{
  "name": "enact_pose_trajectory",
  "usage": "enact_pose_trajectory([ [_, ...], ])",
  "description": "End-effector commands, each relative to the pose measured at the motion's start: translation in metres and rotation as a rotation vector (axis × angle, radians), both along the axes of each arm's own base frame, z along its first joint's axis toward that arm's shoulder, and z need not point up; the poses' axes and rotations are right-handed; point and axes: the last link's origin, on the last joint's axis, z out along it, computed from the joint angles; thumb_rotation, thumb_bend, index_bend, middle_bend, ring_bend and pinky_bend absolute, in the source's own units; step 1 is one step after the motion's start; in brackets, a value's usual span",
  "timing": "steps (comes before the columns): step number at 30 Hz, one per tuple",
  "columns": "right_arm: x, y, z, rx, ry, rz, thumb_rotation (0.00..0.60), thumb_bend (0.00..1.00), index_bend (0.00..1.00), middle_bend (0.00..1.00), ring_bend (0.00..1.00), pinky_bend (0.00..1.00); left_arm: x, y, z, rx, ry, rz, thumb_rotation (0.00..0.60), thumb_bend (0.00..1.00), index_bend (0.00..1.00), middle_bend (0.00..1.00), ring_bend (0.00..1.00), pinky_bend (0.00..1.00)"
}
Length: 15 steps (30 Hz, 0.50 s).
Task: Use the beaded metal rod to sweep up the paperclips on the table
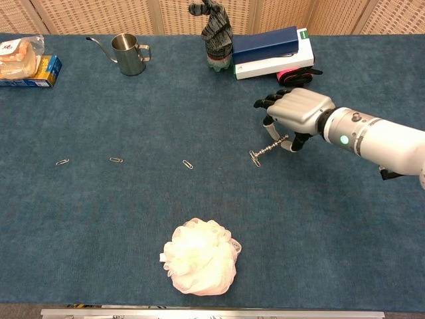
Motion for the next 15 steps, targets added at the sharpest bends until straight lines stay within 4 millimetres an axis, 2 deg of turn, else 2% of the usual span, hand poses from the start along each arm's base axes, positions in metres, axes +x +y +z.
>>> enact_pose_trajectory([
  [1,0.001,0.000,-0.001,0.003,0.000,0.001,0.600,0.35,0.60,0.06,0.00,0.08,0.000,-0.001,0.001,0.001,0.000,0.002,0.600,0.14,0.49,0.40,0.29,0.35],
  [10,0.004,-0.003,-0.003,-0.001,-0.009,0.000,0.600,0.35,0.60,0.06,0.00,0.08,-0.001,-0.002,0.002,0.006,0.002,0.004,0.600,0.14,0.49,0.40,0.29,0.35],
  [15,0.017,-0.013,0.001,-0.030,-0.046,0.014,0.600,0.35,0.60,0.06,0.00,0.08,-0.001,-0.002,0.004,0.010,0.004,0.007,0.600,0.14,0.49,0.40,0.29,0.35],
])
